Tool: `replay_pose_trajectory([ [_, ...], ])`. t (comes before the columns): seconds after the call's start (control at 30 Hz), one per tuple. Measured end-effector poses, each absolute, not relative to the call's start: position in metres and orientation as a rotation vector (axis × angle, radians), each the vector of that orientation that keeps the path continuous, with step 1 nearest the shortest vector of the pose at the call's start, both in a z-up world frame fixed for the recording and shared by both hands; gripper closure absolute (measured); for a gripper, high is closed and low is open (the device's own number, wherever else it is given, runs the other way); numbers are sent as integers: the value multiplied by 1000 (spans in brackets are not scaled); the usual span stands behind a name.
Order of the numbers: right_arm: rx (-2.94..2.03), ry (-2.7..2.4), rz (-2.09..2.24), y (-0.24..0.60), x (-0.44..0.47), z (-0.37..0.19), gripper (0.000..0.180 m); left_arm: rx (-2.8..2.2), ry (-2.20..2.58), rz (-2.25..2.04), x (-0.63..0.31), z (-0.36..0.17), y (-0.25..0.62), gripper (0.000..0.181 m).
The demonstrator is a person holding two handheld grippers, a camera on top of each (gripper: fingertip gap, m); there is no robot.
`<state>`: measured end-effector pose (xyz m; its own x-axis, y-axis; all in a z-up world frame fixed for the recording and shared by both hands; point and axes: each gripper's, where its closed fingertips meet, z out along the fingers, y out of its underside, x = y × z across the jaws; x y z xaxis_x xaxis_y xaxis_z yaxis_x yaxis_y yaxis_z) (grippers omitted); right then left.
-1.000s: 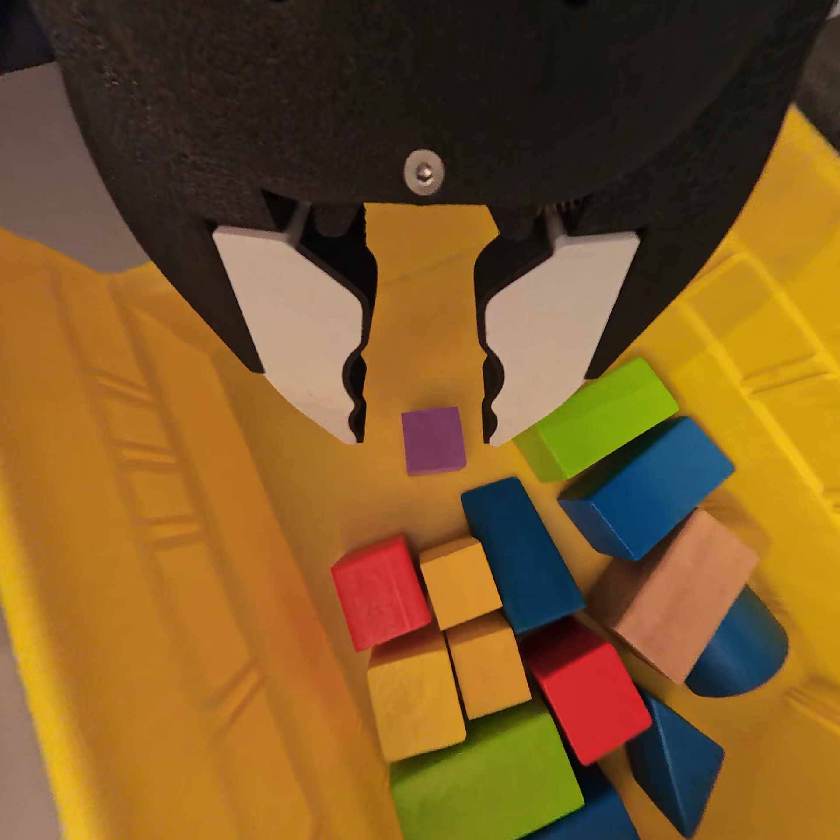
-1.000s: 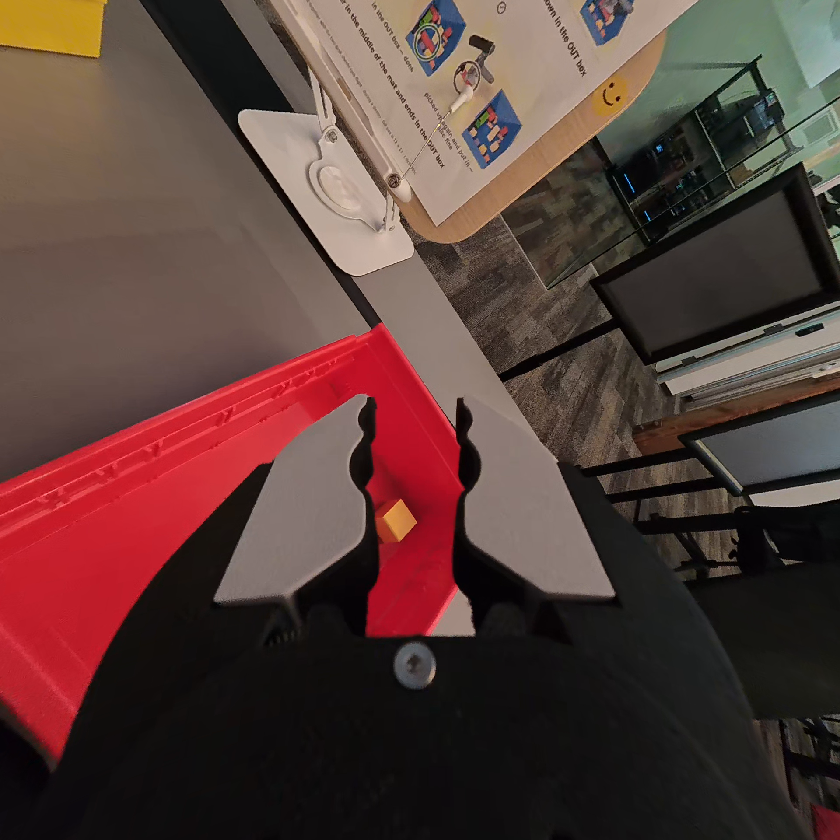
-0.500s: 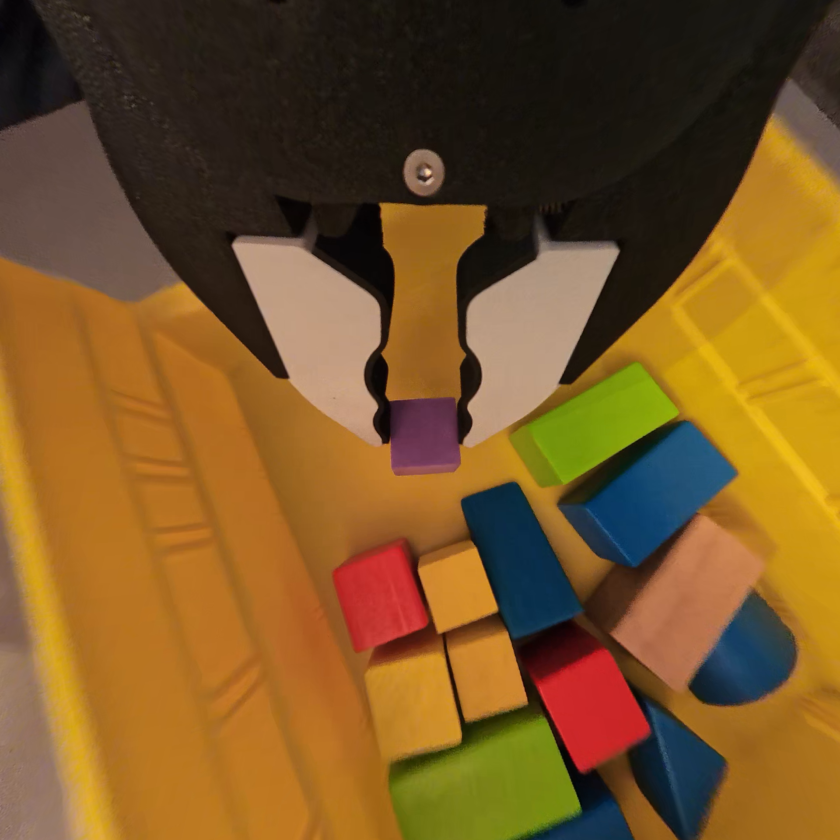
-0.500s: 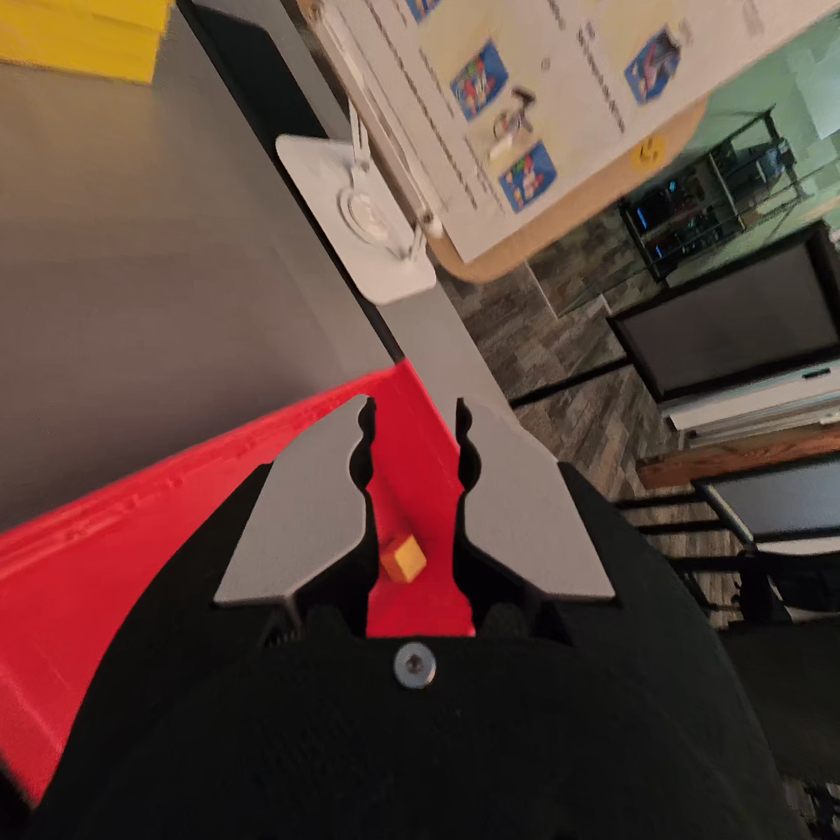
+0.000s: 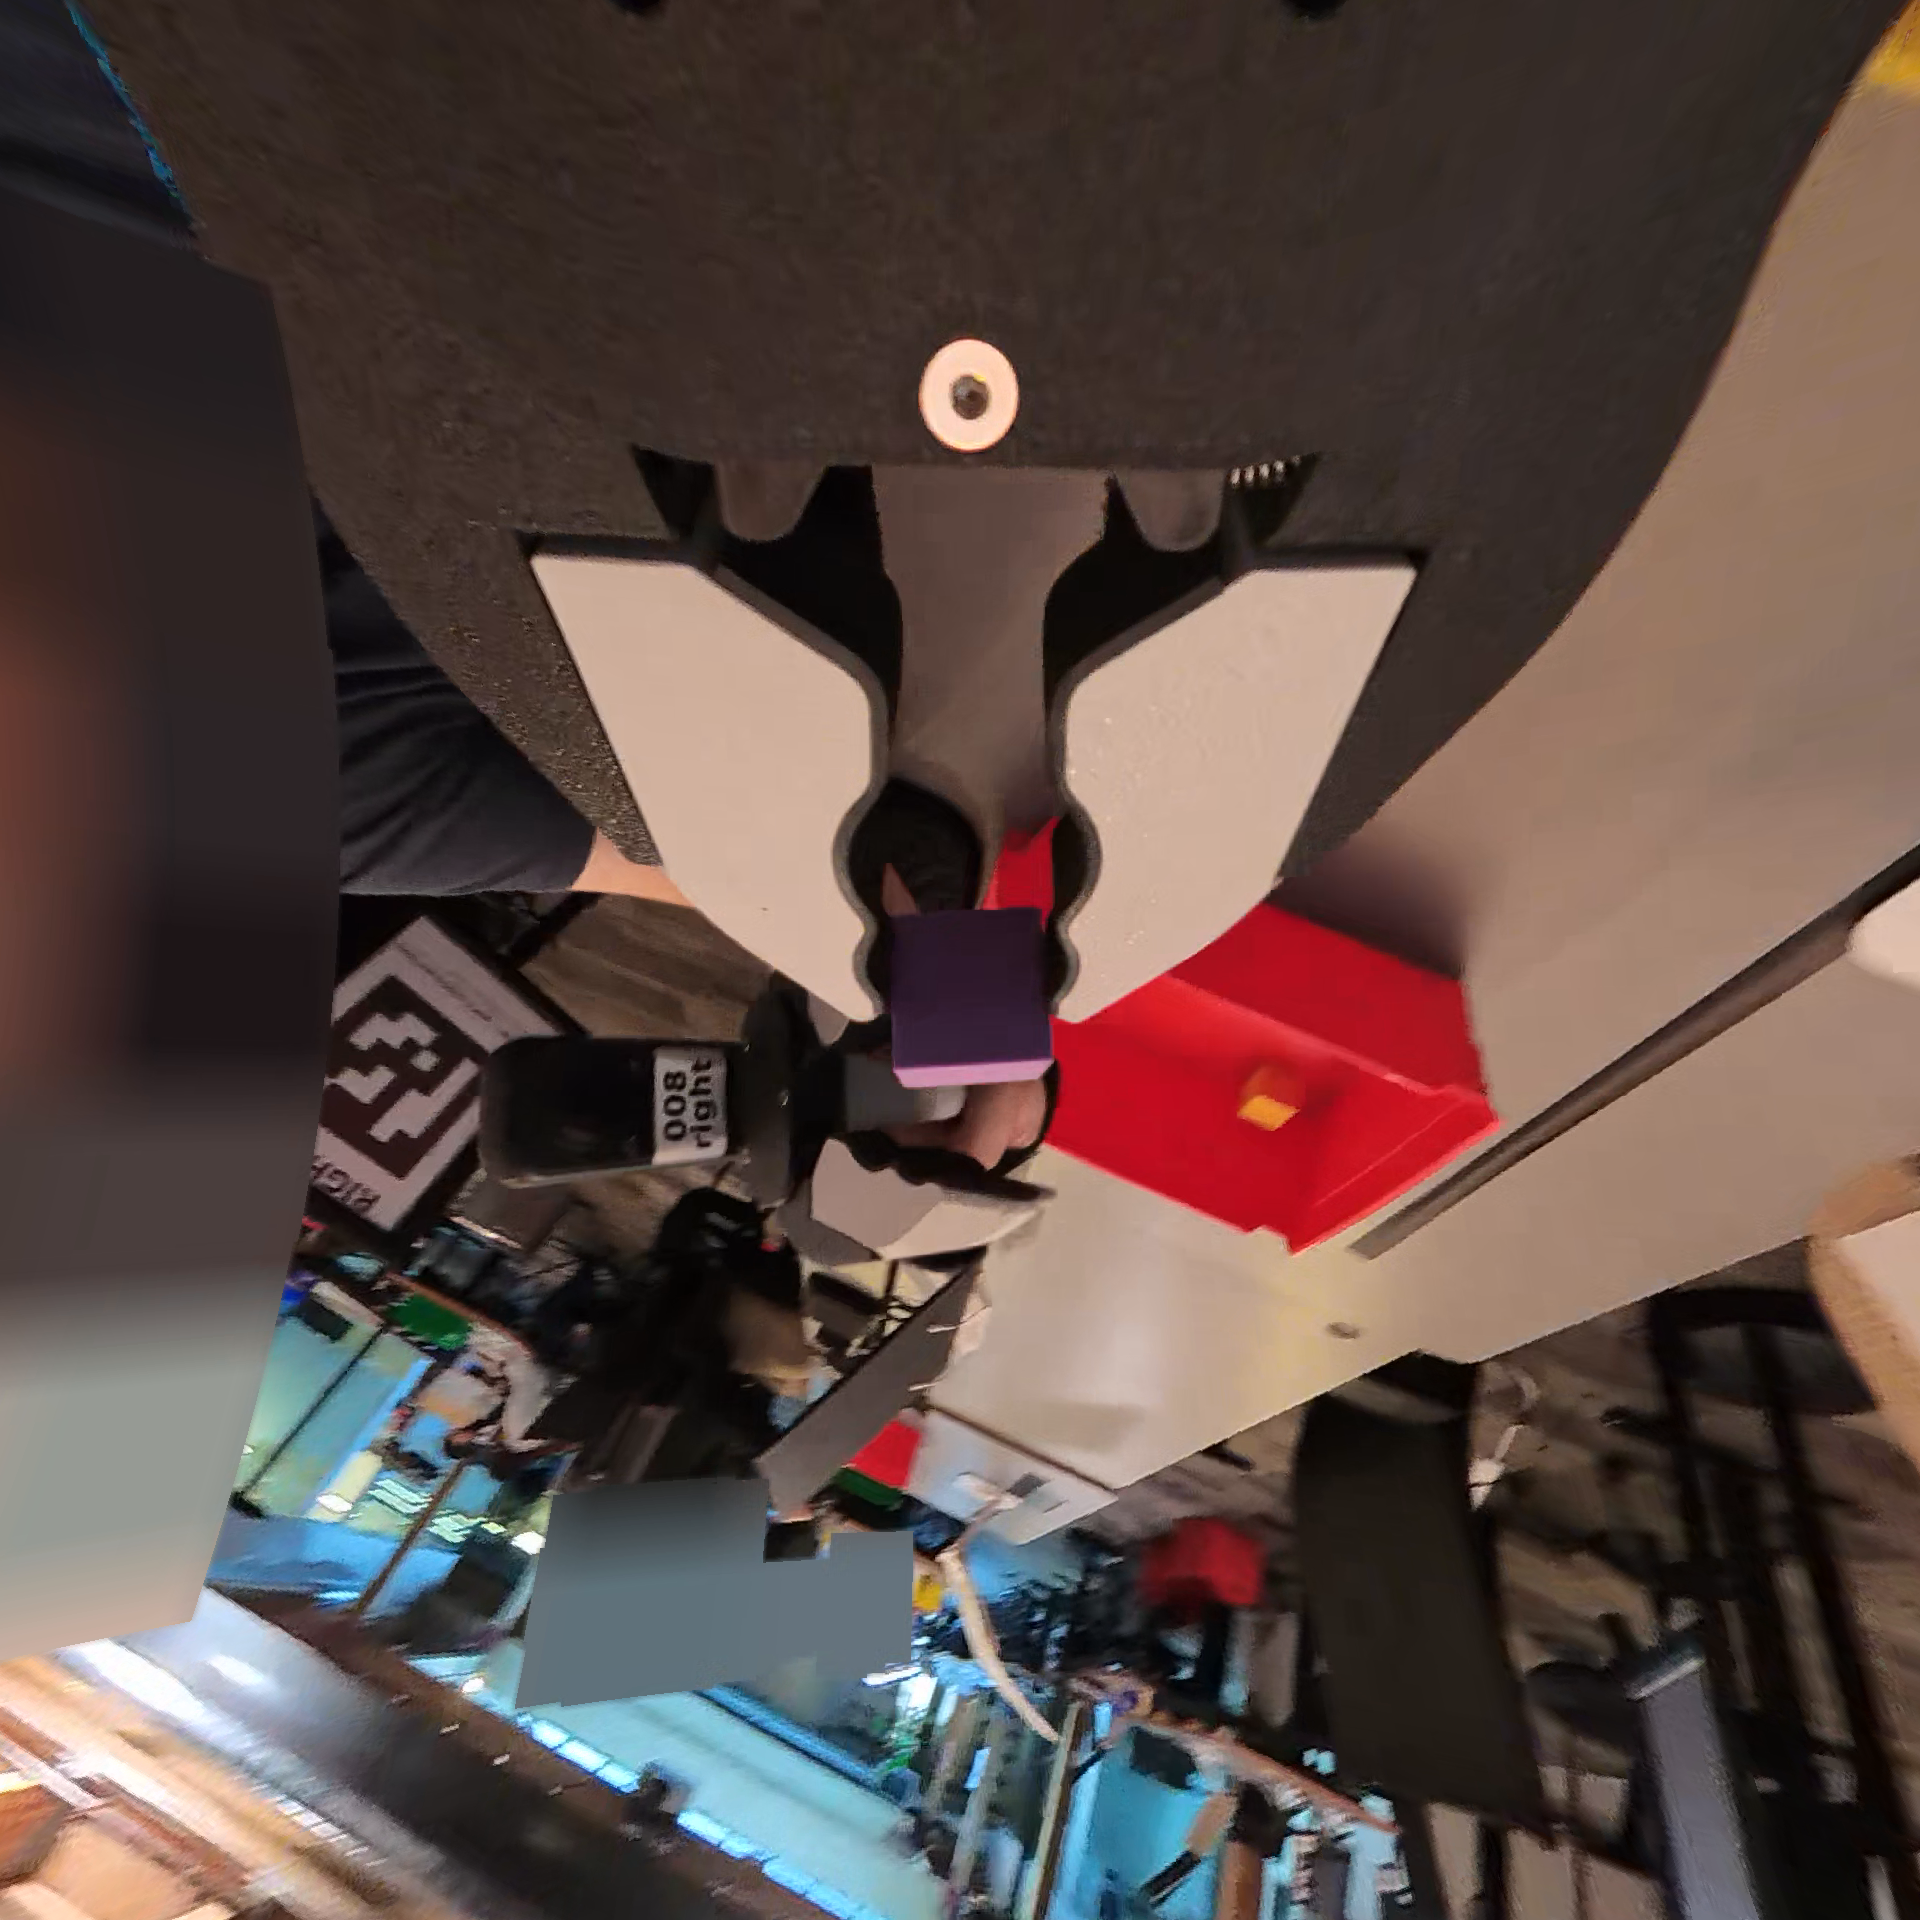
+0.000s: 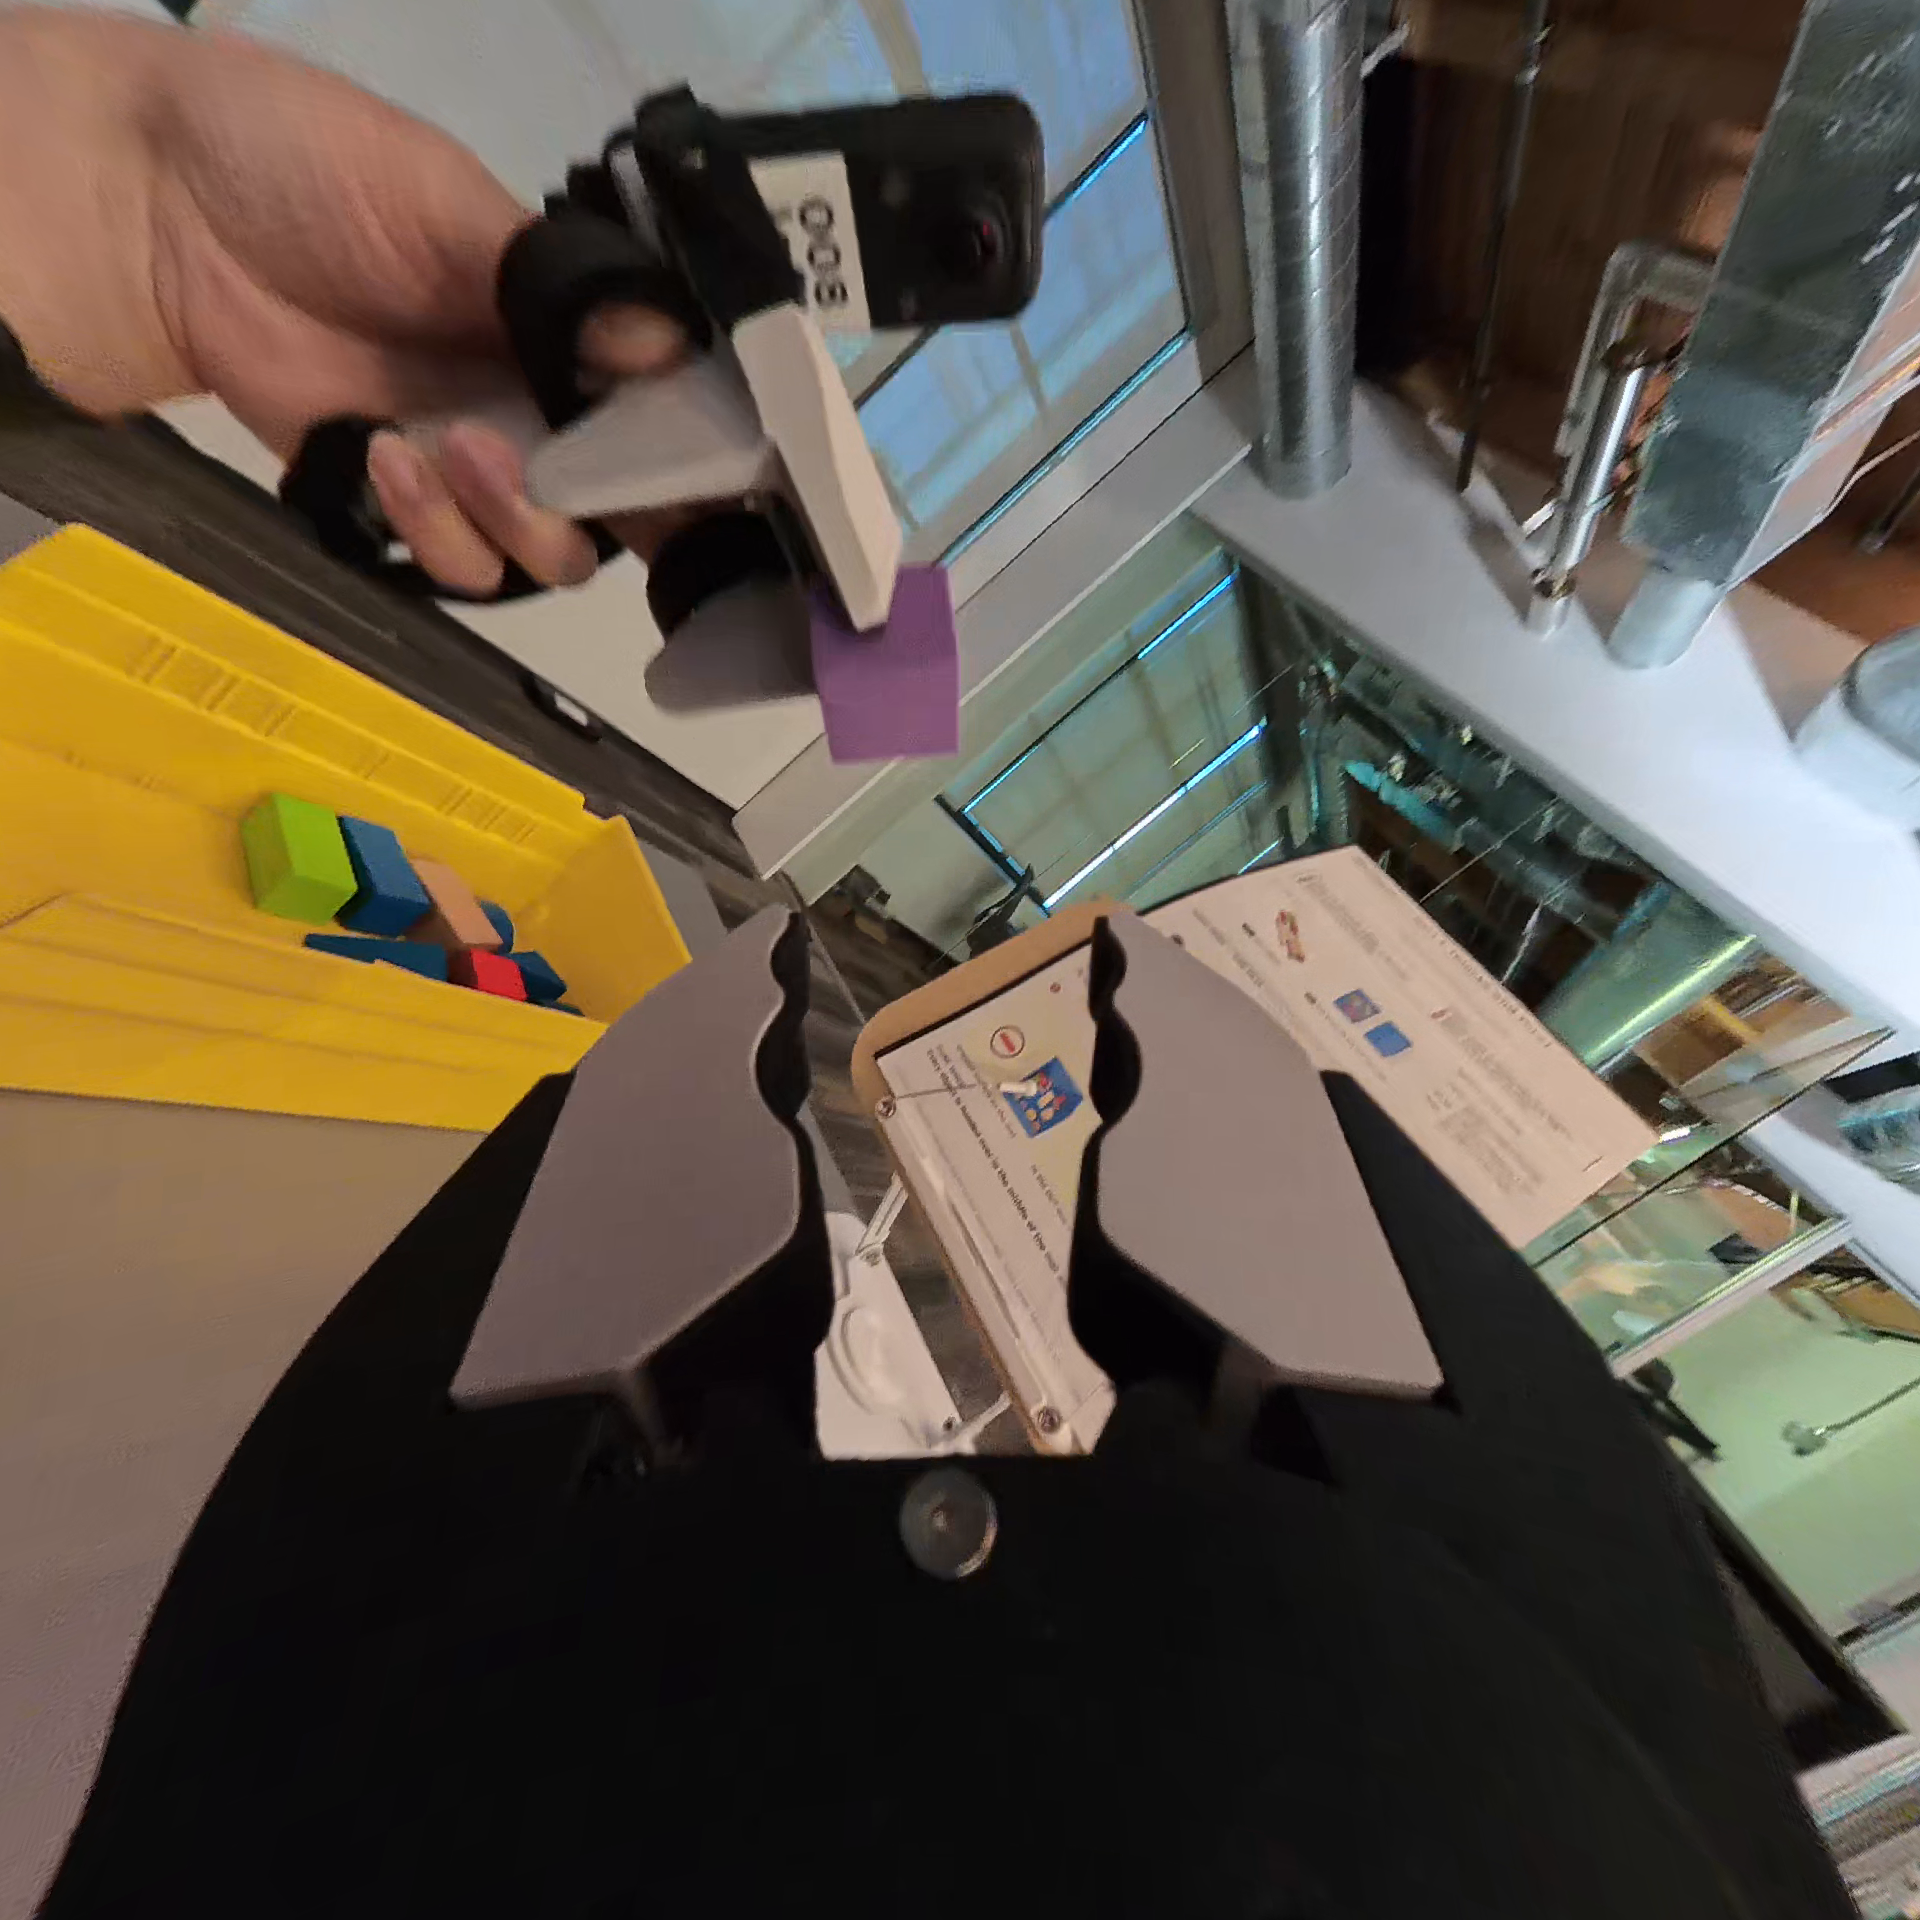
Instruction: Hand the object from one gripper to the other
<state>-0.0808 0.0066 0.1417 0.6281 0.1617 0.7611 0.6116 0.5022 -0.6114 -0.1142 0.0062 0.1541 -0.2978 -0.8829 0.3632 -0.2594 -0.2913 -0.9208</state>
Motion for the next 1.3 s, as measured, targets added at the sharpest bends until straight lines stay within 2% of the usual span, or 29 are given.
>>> replay_pose_trajectory([
  [0.27, -968, -886, -340, 1, -95, 139, 131, -1361, 1480, -1806, -100, 144, -14, 154],
  [0.53, -899, -884, -371, -7, -101, 142, 151, -1353, 1529, -1795, -94, 136, -22, 154],
  [0.63, -930, -889, -347, -5, -99, 140, 152, -1359, 1514, -1785, -92, 135, -20, 153],
  [0.73, -986, -915, -341, -4, -89, 142, 152, -1394, 1461, -1714, -92, 134, -5, 127],
  [0.83, -1188, -919, -404, -1, -37, 148, 152, -1413, 1425, -1560, -102, 134, 14, 129],
  [0.9, -1487, -944, -317, 4, 12, 125, 151, -1443, 1397, -1397, -110, 130, 29, 129],
  [0.97, -1816, -1002, -216, 9, 63, 77, 151, -1443, 1368, -1281, -117, 131, 39, 131],
  [1.07, -2162, -1124, -329, 20, 147, 2, 151, -1421, 1344, -1189, -123, 133, 47, 135],
  [1.17, -2400, -1175, -320, 18, 195, -56, 151, -1437, 1341, -1151, -125, 130, 51, 137],
  [1.3, -2599, -1226, -364, 11, 233, -100, 151, -1451, 1343, -1147, -127, 128, 54, 139],
])
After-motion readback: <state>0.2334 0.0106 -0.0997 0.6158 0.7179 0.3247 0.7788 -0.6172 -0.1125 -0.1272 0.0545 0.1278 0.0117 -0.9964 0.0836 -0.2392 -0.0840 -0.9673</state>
